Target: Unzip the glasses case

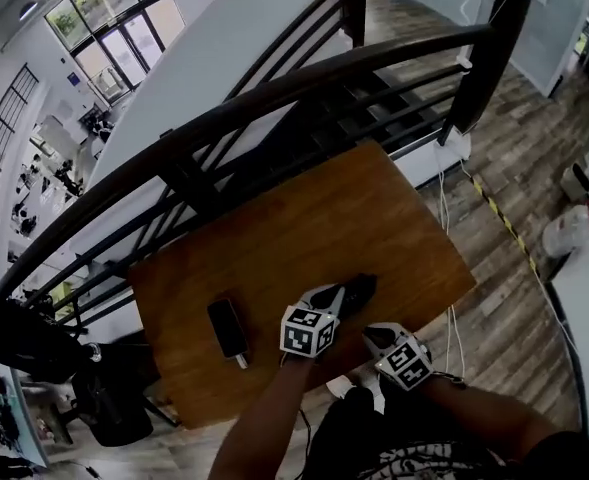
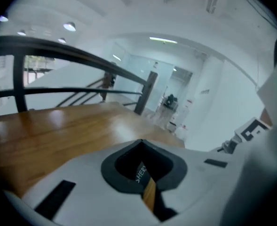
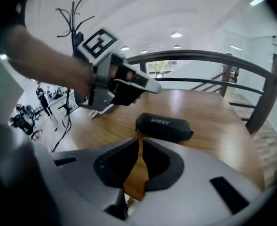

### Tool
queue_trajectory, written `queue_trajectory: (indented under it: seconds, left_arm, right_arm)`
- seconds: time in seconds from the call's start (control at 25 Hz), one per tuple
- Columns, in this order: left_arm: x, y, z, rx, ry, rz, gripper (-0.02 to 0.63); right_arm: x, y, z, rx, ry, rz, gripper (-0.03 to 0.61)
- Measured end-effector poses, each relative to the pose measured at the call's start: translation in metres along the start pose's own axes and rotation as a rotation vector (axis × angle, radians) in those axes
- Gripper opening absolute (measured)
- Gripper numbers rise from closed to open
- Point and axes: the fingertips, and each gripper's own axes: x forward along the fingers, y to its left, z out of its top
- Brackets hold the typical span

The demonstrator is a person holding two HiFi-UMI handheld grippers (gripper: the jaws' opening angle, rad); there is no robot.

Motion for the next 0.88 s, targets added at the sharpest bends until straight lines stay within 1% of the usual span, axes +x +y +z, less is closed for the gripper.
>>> queue_trajectory:
  seconds: [0.04, 0.12, 0.2, 0.28, 0.36, 0.44, 0.56, 0.72, 0.8, 0.88]
  left_arm:
    - [-0.015, -0.004, 0.011, -0.003, -0.066, 0.046, 0.005]
    - [-0.045, -0.015, 0.025, 0.011, -0.163, 0.128, 0.005]
    - [-0.065, -0.031, 0.033, 0.027, -0.238, 0.2, 0.005]
    - [-0.076, -0.046, 0.04, 0.019, -0.31, 0.269, 0.005]
    - [-0.096, -0.064, 0.044, -0.006, -0.375, 0.338, 0.005]
    - [-0.126, -0.089, 0.049, -0.033, -0.435, 0.397, 0.005]
    - [-0.155, -0.129, 0.055, -0.046, -0.498, 0.464, 0.005]
    - [-0.162, -0.181, 0.052, -0.07, -0.546, 0.545, 0.005]
    - [-0.171, -0.208, 0.055, -0.054, -0.579, 0.591, 0.005]
    - [-0.183, -0.235, 0.06, -0.006, -0.602, 0.636, 0.005]
  right_arm:
    - [-0.017, -0.008, 0.005, 0.038, -0.029, -0.022, 0.022]
    - [-0.049, -0.024, 0.018, 0.083, -0.09, -0.06, 0.021]
    - [-0.077, -0.041, 0.03, 0.091, -0.156, -0.085, 0.014]
    - [-0.101, -0.06, 0.04, 0.091, -0.226, -0.099, 0.012]
    - [-0.125, -0.065, 0.054, 0.102, -0.288, -0.083, 0.011]
    - [-0.15, -0.054, 0.067, 0.098, -0.334, -0.045, 0.009]
    - [-0.187, -0.041, 0.086, 0.043, -0.399, 0.017, 0.009]
    - [-0.241, -0.046, 0.095, 0.009, -0.489, 0.074, 0.007]
    - [-0.265, -0.048, 0.099, -0.001, -0.535, 0.094, 0.006]
    - [-0.287, -0.049, 0.101, -0.017, -0.577, 0.1, 0.004]
